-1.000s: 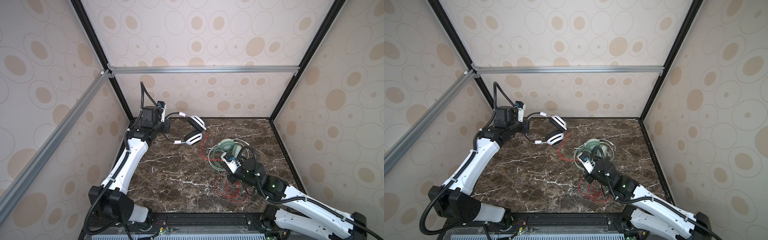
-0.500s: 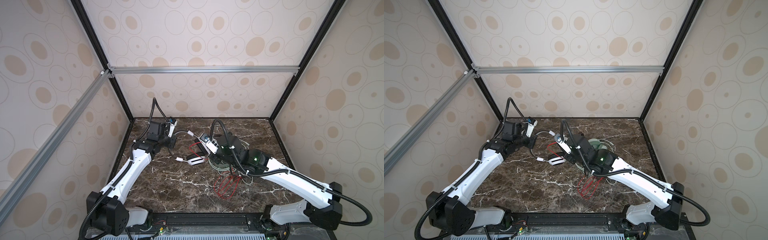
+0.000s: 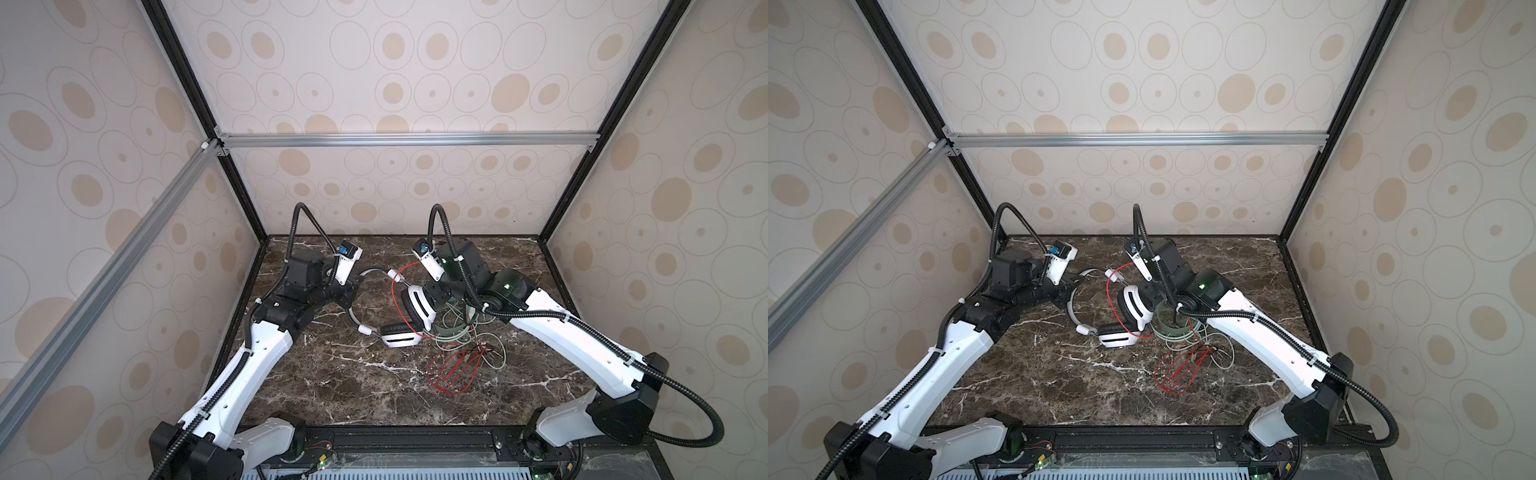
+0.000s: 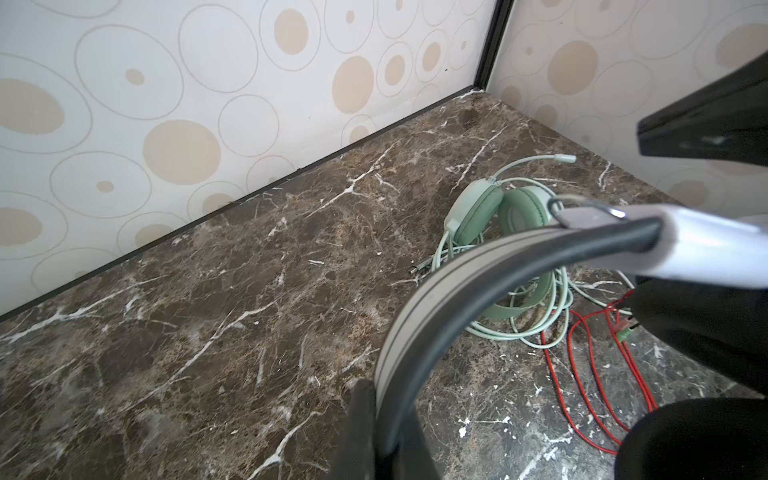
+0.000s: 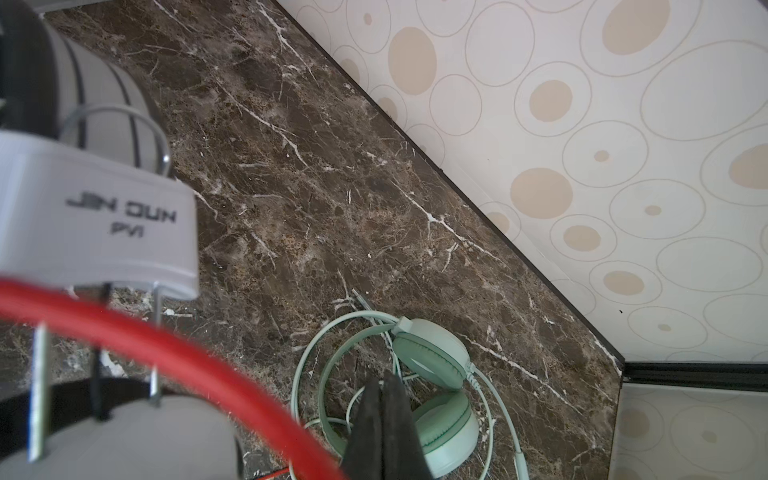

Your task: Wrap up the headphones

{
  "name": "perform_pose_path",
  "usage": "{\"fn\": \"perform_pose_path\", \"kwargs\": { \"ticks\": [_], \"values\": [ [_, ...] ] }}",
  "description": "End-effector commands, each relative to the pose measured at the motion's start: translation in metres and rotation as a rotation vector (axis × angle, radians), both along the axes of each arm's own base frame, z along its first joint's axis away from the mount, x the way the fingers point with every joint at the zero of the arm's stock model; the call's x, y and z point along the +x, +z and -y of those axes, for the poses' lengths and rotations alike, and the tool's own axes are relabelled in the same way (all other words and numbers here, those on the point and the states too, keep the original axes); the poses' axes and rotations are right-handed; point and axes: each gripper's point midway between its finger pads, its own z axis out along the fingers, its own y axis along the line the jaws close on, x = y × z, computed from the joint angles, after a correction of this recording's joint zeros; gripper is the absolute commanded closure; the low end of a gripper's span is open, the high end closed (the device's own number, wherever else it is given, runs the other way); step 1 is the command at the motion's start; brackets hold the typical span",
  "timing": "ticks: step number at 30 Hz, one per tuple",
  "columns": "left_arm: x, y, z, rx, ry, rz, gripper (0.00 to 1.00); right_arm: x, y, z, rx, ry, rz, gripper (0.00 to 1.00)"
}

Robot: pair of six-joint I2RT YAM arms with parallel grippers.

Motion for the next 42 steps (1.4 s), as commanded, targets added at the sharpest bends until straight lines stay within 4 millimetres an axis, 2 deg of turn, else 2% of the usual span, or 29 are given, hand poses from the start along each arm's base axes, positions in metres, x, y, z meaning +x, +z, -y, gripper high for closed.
{"fn": "perform_pose_path", "kwargs": {
  "ticks": [1,6,10,17,25,30,36,42],
  "values": [
    [-0.010,0.034,0.017,-0.104,-0.095,0.081,1.00,0.000,0.001,0.001,0.036,-0.004,-0.037,0.98],
    [-0.016,0.045,0.022,-0.162,-0.120,0.097,1.00,0.004,-0.007,0.011,0.043,-0.027,-0.058,0.94],
    [-0.018,0.056,0.024,-0.198,-0.132,0.107,1.00,0.002,-0.012,0.018,0.124,-0.032,-0.084,0.93],
    [-0.022,0.074,0.031,-0.260,-0.170,0.125,1.00,0.004,-0.021,0.018,0.198,-0.022,-0.110,0.87],
    [-0.029,0.098,0.035,-0.321,-0.206,0.154,1.00,0.003,-0.023,0.010,0.320,0.032,-0.102,0.58],
    [-0.032,0.116,0.037,-0.340,-0.225,0.182,1.00,-0.003,-0.025,0.006,0.436,0.098,-0.063,0.48],
    [-0.033,0.140,0.037,-0.375,-0.231,0.203,1.00,-0.014,-0.044,-0.006,0.537,0.199,-0.028,0.46],
    [-0.026,0.164,0.032,-0.413,-0.173,0.221,1.00,-0.017,-0.064,-0.011,0.641,0.215,-0.010,0.48]
  ]
}}
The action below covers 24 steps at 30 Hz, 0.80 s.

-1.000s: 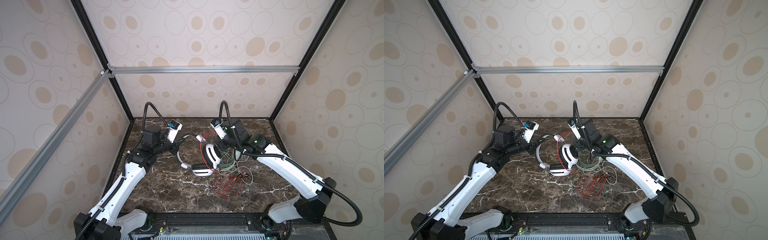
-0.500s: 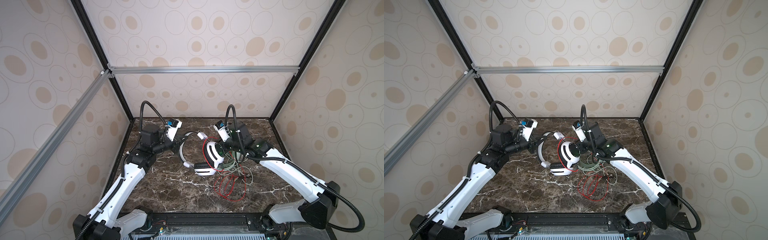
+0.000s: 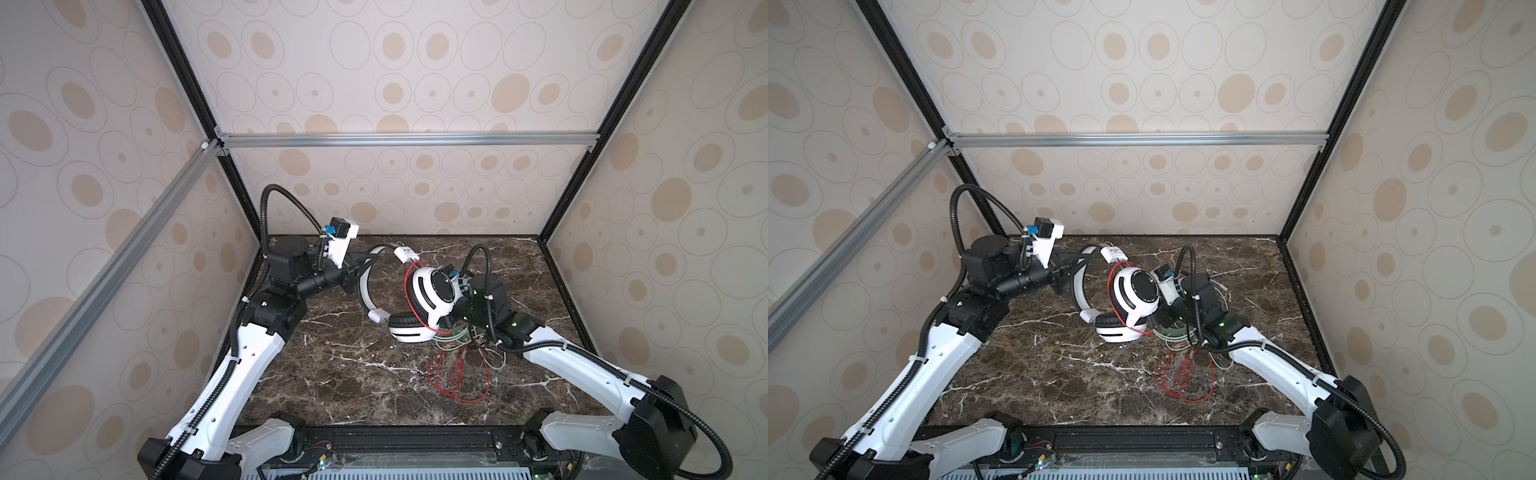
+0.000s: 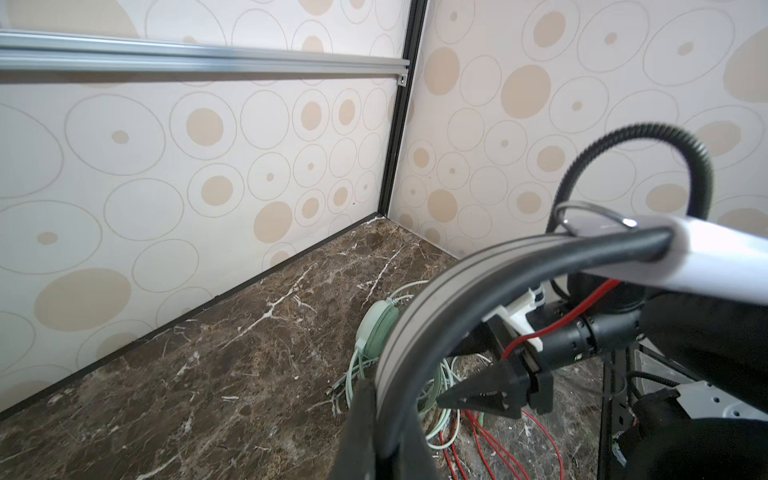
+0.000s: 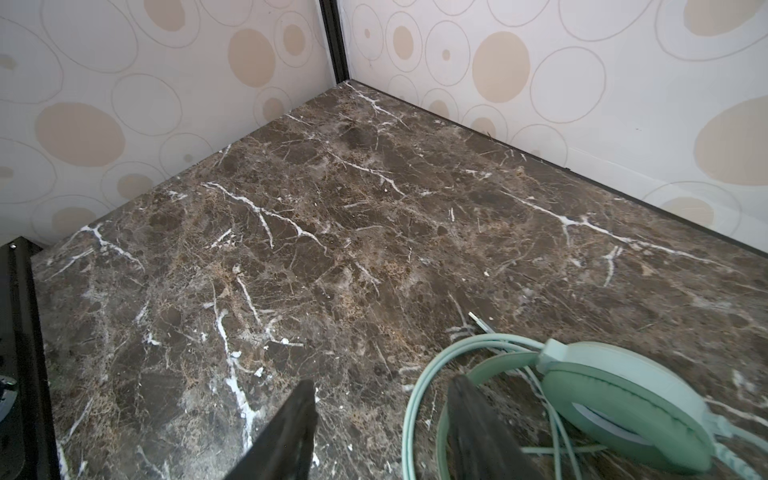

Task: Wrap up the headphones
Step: 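Raise the white headset higher with the left gripper while the right withdraws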

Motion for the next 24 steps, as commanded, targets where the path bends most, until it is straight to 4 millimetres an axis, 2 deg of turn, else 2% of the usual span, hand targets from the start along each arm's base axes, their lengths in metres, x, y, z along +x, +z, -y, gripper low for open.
{"fn": "perform_pose_path", "kwargs": {
  "ticks": [1,6,12,21,24],
  "values": [
    [-0.002,0.054,-0.003,-0.105,0.028,0.073,1.00,0.001,0.025,-0.009,0.152,0.021,0.091,0.48],
    [0.005,0.082,-0.007,-0.161,0.068,0.076,1.00,0.000,0.008,-0.010,0.203,0.020,0.080,0.51],
    [0.019,0.095,-0.012,-0.209,0.131,0.045,1.00,0.003,-0.017,-0.010,0.217,-0.006,0.032,0.55],
    [0.022,0.124,-0.022,-0.278,0.189,0.075,1.00,-0.001,-0.052,-0.011,0.239,-0.009,-0.009,0.57],
    [0.023,0.140,-0.030,-0.308,0.230,0.105,1.00,-0.001,-0.060,-0.011,0.232,-0.009,-0.024,0.60]
  ]
}}
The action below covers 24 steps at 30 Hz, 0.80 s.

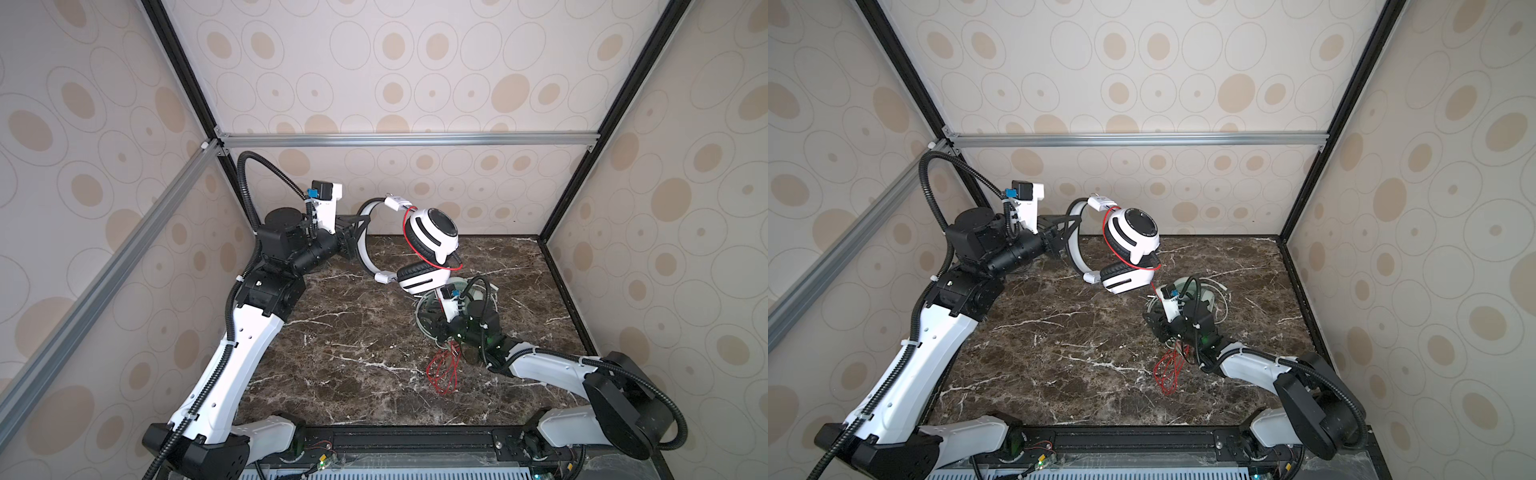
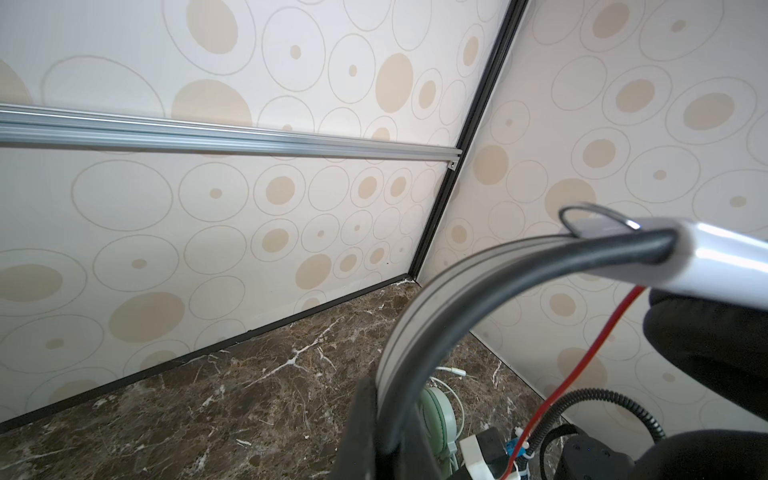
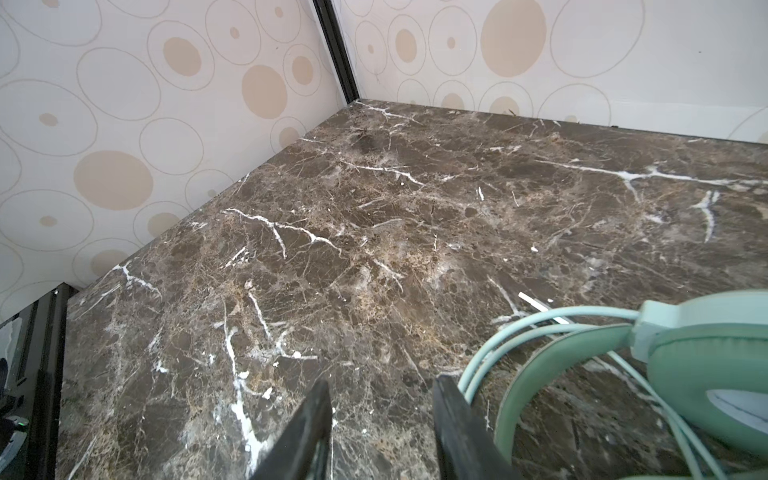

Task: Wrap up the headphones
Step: 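Raise the white headset higher with the left gripper while the right withdraws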

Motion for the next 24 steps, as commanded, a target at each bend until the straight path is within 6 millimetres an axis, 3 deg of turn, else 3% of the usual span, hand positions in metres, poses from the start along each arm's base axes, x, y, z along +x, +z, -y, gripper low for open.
{"fn": "perform_pose_path", "kwargs": {
  "ticks": [1,14,24],
  "values": [
    [-0.015,0.071,-0.014,-0.134,0.041,0.142,1.00,0.000,0.006,-0.002,0.049,0.007,0.025,0.61],
    [-0.012,0.107,-0.043,-0.232,0.174,0.192,1.00,-0.011,0.028,0.004,0.072,0.017,0.059,0.84],
    [0.012,0.085,-0.067,-0.289,0.338,0.130,1.00,-0.020,0.004,0.011,-0.099,-0.040,0.039,0.94]
  ]
}}
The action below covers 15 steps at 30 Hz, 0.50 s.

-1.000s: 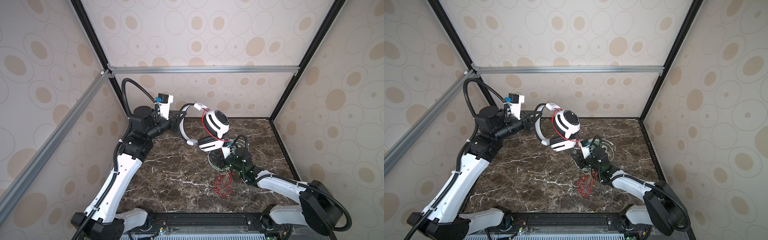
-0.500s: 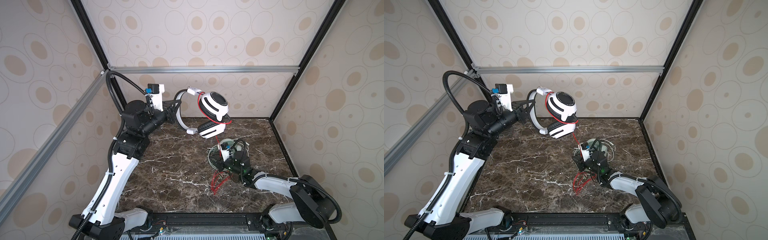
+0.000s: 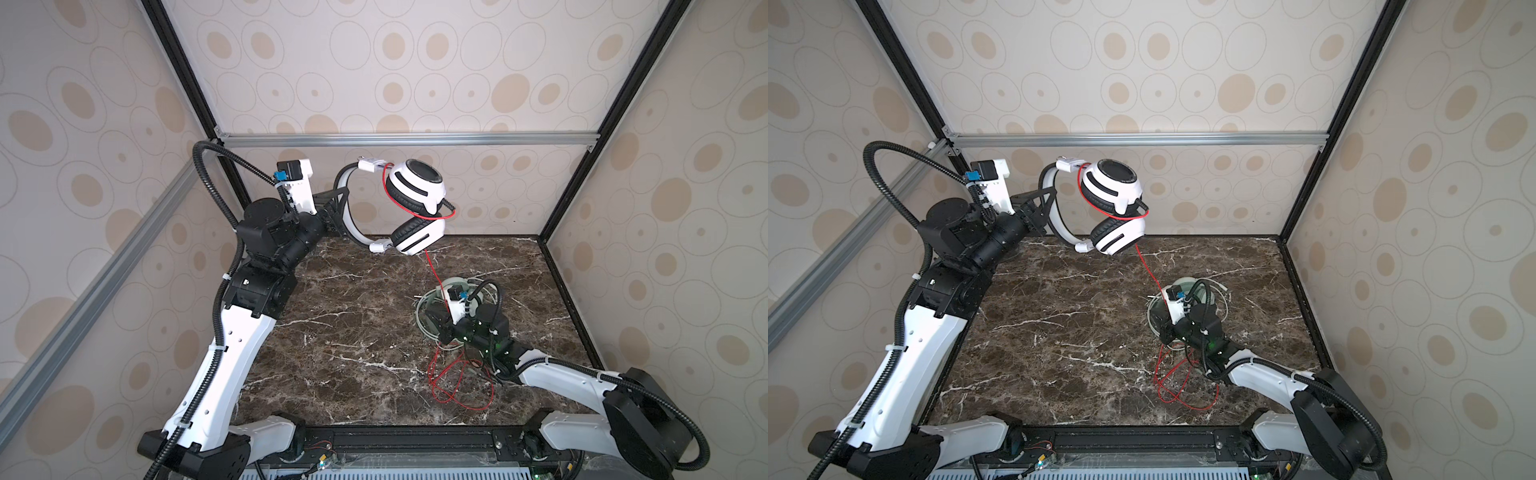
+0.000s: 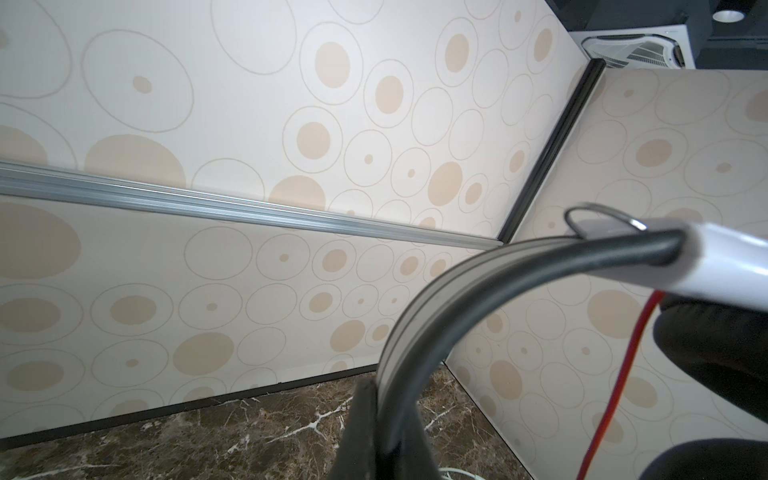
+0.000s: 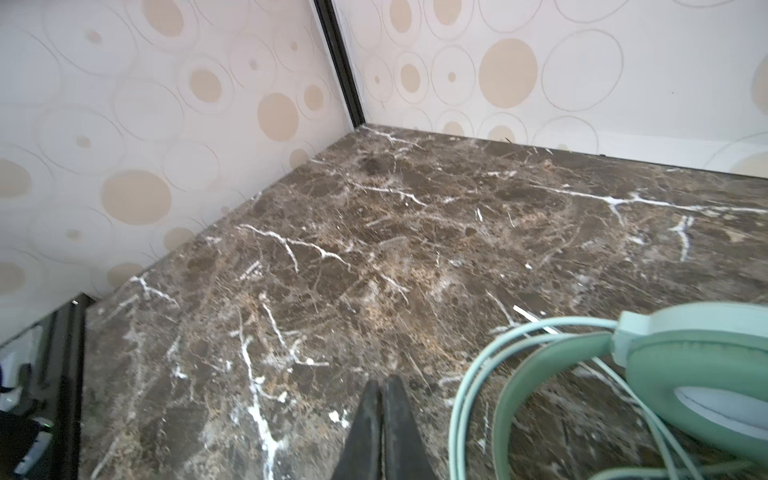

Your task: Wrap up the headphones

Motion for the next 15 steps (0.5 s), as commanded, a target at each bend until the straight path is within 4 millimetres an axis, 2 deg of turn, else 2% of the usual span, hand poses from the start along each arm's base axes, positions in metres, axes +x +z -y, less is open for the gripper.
{"fn": "perform_pose_path", "kwargs": {
  "ticks": [1,8,15],
  "values": [
    [-0.001,0.030,-0.023,-0.135,0.100,0.074,1.00,-0.005,-0.016,0.002,-0.121,-0.041,0.003,0.94],
    [0.020,0.005,-0.030,-0.181,0.172,0.019,1.00,-0.015,-0.019,-0.006,-0.225,-0.081,0.058,0.97],
    [0.041,-0.031,-0.048,-0.112,0.319,-0.032,1.00,-0.036,-0.022,-0.027,-0.407,-0.039,0.130,0.99]
  ]
}}
